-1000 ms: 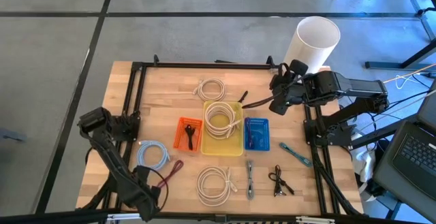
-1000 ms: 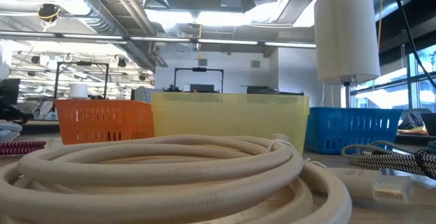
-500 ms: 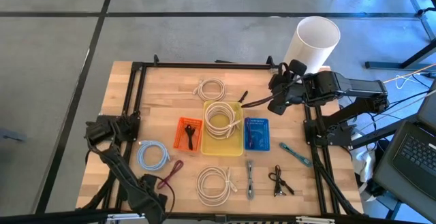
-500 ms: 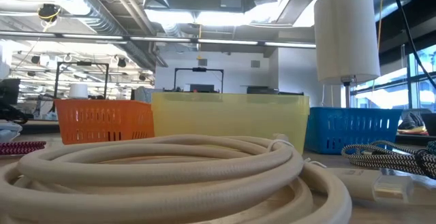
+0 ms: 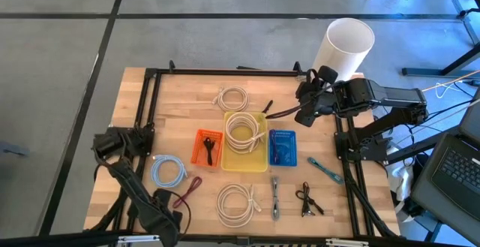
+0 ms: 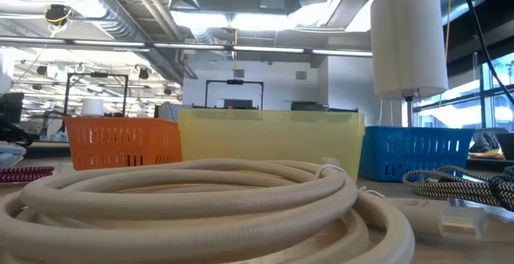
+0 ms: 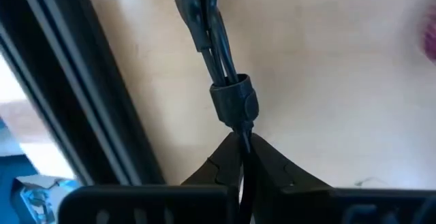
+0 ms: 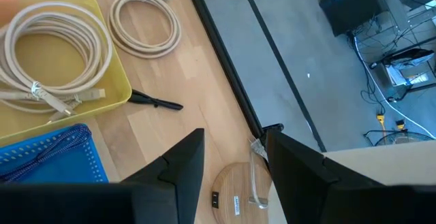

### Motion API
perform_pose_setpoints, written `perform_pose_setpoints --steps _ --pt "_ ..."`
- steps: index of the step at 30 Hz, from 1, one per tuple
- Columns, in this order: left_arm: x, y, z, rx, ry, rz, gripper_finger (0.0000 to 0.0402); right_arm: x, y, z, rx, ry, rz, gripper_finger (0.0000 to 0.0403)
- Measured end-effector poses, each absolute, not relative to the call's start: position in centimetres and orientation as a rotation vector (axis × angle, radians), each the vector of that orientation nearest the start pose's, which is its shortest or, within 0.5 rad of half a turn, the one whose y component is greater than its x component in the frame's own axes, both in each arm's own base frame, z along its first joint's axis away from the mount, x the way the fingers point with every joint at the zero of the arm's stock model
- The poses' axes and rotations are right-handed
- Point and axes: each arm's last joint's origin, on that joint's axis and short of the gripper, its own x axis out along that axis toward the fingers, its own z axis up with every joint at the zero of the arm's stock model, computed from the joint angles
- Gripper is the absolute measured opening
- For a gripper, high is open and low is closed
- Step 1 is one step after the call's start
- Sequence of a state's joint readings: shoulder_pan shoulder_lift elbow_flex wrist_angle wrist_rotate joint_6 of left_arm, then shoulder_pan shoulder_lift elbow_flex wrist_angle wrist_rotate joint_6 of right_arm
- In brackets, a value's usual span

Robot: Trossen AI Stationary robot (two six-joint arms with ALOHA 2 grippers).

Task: Pick & Place USB Port
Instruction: Put the black usb cable into the orange bin

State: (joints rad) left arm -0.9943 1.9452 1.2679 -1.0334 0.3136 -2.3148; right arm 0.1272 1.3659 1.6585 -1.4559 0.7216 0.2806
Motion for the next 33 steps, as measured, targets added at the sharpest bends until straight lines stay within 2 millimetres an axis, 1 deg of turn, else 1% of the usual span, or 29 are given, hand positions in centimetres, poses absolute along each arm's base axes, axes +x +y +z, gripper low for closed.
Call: perform_pose_setpoints --steps 5,8,11,15,19,22,27,30,33 --pt "17.0 -27.6 18.0 -0.920 1.589 1.229 0.0005 22.0 0.9 40.8 -0.239 0.983 -0.664 0.0161" --pt "17.1 -26.9 20.3 -0.938 1.541 1.185 0.0005 21.9 0.9 40.8 -0.240 0.983 -0.665 0.0161" --pt "17.5 -25.8 21.9 -0.964 1.434 1.135 0.0004 22.0 0.9 40.8 -0.240 0.983 -0.665 0.0161" --pt "18.2 -23.8 24.3 -1.000 1.208 1.064 0.0004 22.0 0.9 40.8 -0.237 0.981 -0.666 0.0161" --pt "18.9 -20.9 26.4 -0.985 1.005 1.038 0.0004 21.9 0.9 40.8 -0.239 0.984 -0.665 0.0161" --pt "19.7 -18.3 27.9 -0.954 0.920 1.040 0.0004 21.9 0.9 40.8 -0.240 0.984 -0.665 0.0161" --pt "21.2 -13.6 29.7 -0.867 0.900 1.041 0.0003 21.9 0.9 40.8 -0.240 0.984 -0.665 0.0161" --pt "22.3 -10.8 30.2 -0.810 0.898 1.046 0.0003 21.9 0.9 40.8 -0.241 0.986 -0.665 0.0161" --pt "23.3 -8.4 30.3 -0.767 0.915 1.073 0.0003 21.9 0.9 40.8 -0.242 0.990 -0.665 0.0161"
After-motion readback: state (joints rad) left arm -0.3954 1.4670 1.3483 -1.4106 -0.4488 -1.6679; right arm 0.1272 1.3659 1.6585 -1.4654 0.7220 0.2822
